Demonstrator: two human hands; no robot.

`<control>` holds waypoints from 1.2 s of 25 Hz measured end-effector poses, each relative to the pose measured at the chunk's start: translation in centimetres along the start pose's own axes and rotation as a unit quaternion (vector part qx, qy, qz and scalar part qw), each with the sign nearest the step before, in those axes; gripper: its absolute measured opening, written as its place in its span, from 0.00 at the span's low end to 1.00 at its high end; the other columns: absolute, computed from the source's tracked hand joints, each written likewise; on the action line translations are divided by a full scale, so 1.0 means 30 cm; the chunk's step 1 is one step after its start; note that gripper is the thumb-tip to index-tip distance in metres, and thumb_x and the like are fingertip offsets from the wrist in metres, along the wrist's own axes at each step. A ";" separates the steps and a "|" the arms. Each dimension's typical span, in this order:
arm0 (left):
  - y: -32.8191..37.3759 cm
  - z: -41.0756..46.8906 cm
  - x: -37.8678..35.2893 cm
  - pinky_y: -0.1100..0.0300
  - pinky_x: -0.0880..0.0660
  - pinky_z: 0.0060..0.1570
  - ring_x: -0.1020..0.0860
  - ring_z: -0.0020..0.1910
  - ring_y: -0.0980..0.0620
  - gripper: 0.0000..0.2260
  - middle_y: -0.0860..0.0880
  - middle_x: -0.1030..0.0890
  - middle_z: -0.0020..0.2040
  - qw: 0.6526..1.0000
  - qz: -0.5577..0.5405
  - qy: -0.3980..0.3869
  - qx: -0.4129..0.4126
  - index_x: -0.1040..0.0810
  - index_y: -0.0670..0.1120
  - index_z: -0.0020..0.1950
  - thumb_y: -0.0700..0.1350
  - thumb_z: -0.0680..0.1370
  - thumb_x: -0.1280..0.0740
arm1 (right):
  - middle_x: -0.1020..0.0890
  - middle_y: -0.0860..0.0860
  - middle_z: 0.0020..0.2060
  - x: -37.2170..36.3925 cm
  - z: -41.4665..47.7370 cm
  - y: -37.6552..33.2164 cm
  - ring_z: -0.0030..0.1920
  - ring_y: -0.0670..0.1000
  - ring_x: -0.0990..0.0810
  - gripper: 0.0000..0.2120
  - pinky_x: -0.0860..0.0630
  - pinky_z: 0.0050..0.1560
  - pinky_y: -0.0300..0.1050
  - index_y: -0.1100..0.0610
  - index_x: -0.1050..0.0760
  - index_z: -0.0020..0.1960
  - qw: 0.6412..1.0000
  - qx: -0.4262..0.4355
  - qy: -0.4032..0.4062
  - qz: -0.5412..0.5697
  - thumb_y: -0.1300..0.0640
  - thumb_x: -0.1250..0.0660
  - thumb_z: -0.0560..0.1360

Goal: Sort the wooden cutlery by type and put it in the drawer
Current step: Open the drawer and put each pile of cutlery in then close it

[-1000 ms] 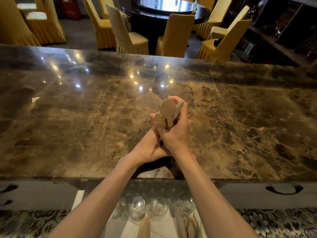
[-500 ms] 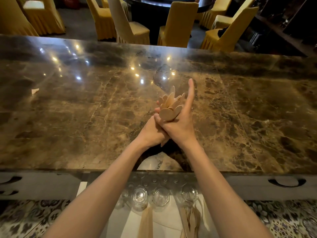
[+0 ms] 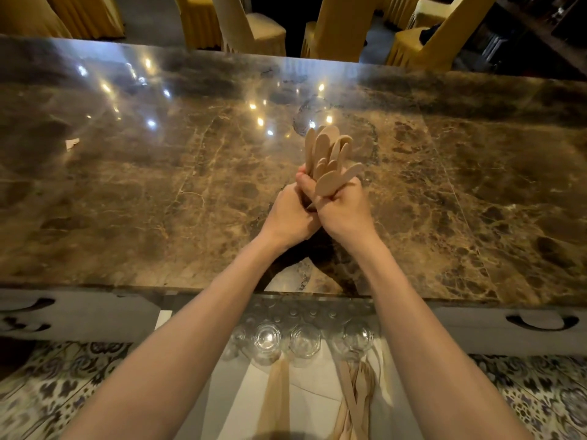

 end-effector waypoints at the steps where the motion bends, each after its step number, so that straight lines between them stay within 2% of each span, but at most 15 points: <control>1: -0.013 -0.004 -0.001 0.66 0.25 0.44 0.20 0.45 0.57 0.12 0.53 0.20 0.41 1.000 0.012 -0.002 0.019 0.23 0.43 0.52 0.38 0.69 0.32 | 0.16 0.51 0.44 -0.009 0.003 0.007 0.48 0.48 0.18 0.06 0.23 0.50 0.45 0.56 0.17 0.48 1.000 -0.012 -0.012 -0.009 0.56 0.31 0.73; 3: -0.047 -0.019 -0.017 0.70 0.26 0.46 0.21 0.51 0.52 0.20 0.56 0.22 0.44 0.996 0.040 -0.050 0.056 0.28 0.41 0.61 0.40 0.70 0.31 | 0.16 0.55 0.45 -0.014 0.000 0.023 0.48 0.50 0.19 0.06 0.23 0.51 0.48 0.58 0.17 0.48 0.999 -0.034 -0.015 -0.031 0.59 0.32 0.75; 5: -0.045 -0.042 -0.001 0.71 0.29 0.52 0.24 0.56 0.56 0.28 0.56 0.23 0.53 0.989 0.089 -0.108 0.043 0.33 0.45 0.68 0.49 0.71 0.29 | 0.17 0.54 0.40 0.021 -0.009 0.037 0.43 0.46 0.19 0.06 0.22 0.47 0.43 0.58 0.18 0.42 0.998 -0.056 0.032 -0.011 0.60 0.33 0.75; 7: -0.023 -0.054 0.115 0.57 0.30 0.62 0.29 0.61 0.56 0.30 0.52 0.26 0.64 0.974 0.211 -0.078 -0.013 0.33 0.49 0.69 0.61 0.72 0.34 | 0.19 0.48 0.33 0.069 -0.022 0.035 0.36 0.42 0.19 0.10 0.23 0.40 0.37 0.52 0.21 0.36 0.993 -0.078 0.087 0.026 0.54 0.33 0.76; 9: -0.026 -0.053 0.309 0.46 0.37 0.68 0.32 0.65 0.52 0.29 0.48 0.29 0.68 0.923 0.384 0.025 -0.027 0.31 0.49 0.68 0.66 0.74 0.43 | 0.20 0.45 0.29 0.073 -0.023 0.036 0.32 0.44 0.18 0.12 0.22 0.37 0.39 0.51 0.24 0.34 0.991 -0.104 0.083 0.024 0.52 0.34 0.76; 10: -0.053 -0.057 0.403 0.44 0.43 0.70 0.36 0.69 0.48 0.30 0.45 0.32 0.70 0.886 0.460 0.055 0.005 0.32 0.49 0.69 0.66 0.75 0.46 | 0.20 0.45 0.28 0.050 -0.027 0.038 0.30 0.44 0.19 0.11 0.22 0.35 0.40 0.51 0.25 0.34 0.991 -0.122 0.056 0.015 0.53 0.34 0.76; 12: -0.158 -0.097 0.533 0.42 0.55 0.70 0.47 0.74 0.45 0.33 0.42 0.43 0.76 0.836 0.539 0.042 0.099 0.40 0.50 0.74 0.68 0.75 0.53 | 0.21 0.47 0.29 -0.013 -0.056 0.055 0.28 0.43 0.20 0.09 0.23 0.34 0.41 0.54 0.25 0.38 0.986 -0.167 0.005 0.028 0.56 0.35 0.77; 14: -0.250 -0.147 0.581 0.42 0.61 0.70 0.55 0.75 0.45 0.35 0.43 0.52 0.77 0.823 0.544 0.017 0.163 0.49 0.54 0.76 0.71 0.73 0.57 | 0.22 0.49 0.31 -0.061 -0.086 0.048 0.29 0.45 0.21 0.05 0.22 0.36 0.43 0.55 0.24 0.42 0.978 -0.200 -0.017 0.061 0.58 0.35 0.77; 15: -0.281 -0.167 0.586 0.43 0.62 0.70 0.56 0.75 0.45 0.36 0.43 0.53 0.77 0.823 0.538 0.016 0.182 0.51 0.55 0.76 0.72 0.73 0.58 | 0.21 0.49 0.31 -0.082 -0.100 0.035 0.30 0.46 0.20 0.04 0.22 0.37 0.44 0.55 0.24 0.43 0.976 -0.208 -0.025 0.066 0.58 0.35 0.77; 18: -0.319 -0.181 0.587 0.44 0.62 0.70 0.56 0.75 0.47 0.35 0.44 0.53 0.77 0.823 0.531 0.030 0.199 0.52 0.57 0.76 0.72 0.72 0.59 | 0.21 0.49 0.30 -0.175 -0.196 -0.019 0.31 0.47 0.20 0.04 0.21 0.38 0.45 0.57 0.24 0.46 0.963 -0.236 -0.061 0.116 0.57 0.34 0.76; 20: -0.318 -0.175 0.592 0.44 0.62 0.70 0.55 0.75 0.46 0.36 0.44 0.53 0.77 0.820 0.537 0.036 0.197 0.51 0.57 0.76 0.72 0.72 0.59 | 0.20 0.50 0.30 -0.278 -0.327 -0.043 0.32 0.49 0.19 0.04 0.21 0.39 0.47 0.57 0.23 0.44 0.933 -0.263 -0.117 0.215 0.56 0.33 0.76; 22: -0.321 -0.175 0.595 0.44 0.62 0.70 0.55 0.75 0.46 0.36 0.43 0.53 0.77 0.820 0.538 0.033 0.193 0.51 0.56 0.76 0.72 0.72 0.60 | 0.19 0.49 0.31 -0.383 -0.515 -0.026 0.34 0.49 0.18 0.03 0.20 0.40 0.46 0.54 0.22 0.44 0.904 -0.302 -0.181 0.244 0.55 0.33 0.75; 25: -0.312 -0.182 0.590 0.43 0.62 0.70 0.56 0.75 0.46 0.35 0.43 0.53 0.77 0.827 0.532 0.031 0.180 0.51 0.55 0.76 0.71 0.73 0.59 | 0.18 0.51 0.33 -0.503 -0.794 0.112 0.36 0.51 0.18 0.06 0.20 0.48 0.54 0.55 0.22 0.43 0.871 -0.398 -0.234 0.166 0.54 0.34 0.76; 27: -0.304 -0.185 0.592 0.43 0.62 0.71 0.56 0.75 0.45 0.34 0.42 0.53 0.77 0.829 0.532 0.038 0.168 0.51 0.54 0.76 0.69 0.74 0.58 | 0.19 0.55 0.36 -0.545 -0.881 0.236 0.37 0.53 0.19 0.08 0.21 0.50 0.55 0.57 0.24 0.42 0.875 -0.428 -0.211 0.077 0.55 0.36 0.77; 30: -0.299 -0.186 0.585 0.43 0.61 0.71 0.55 0.75 0.45 0.33 0.42 0.52 0.77 0.829 0.535 0.050 0.154 0.49 0.53 0.76 0.68 0.75 0.57 | 0.19 0.56 0.38 -0.603 -0.918 0.386 0.40 0.56 0.19 0.05 0.22 0.50 0.60 0.60 0.25 0.46 0.877 -0.452 -0.159 0.030 0.58 0.36 0.76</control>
Point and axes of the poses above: each hand's wrist, its own z-axis towards the middle knuckle, its own x-axis out of the back of the hand, y = z × x, the point moved 10 cm from there along z, towards the middle knuckle
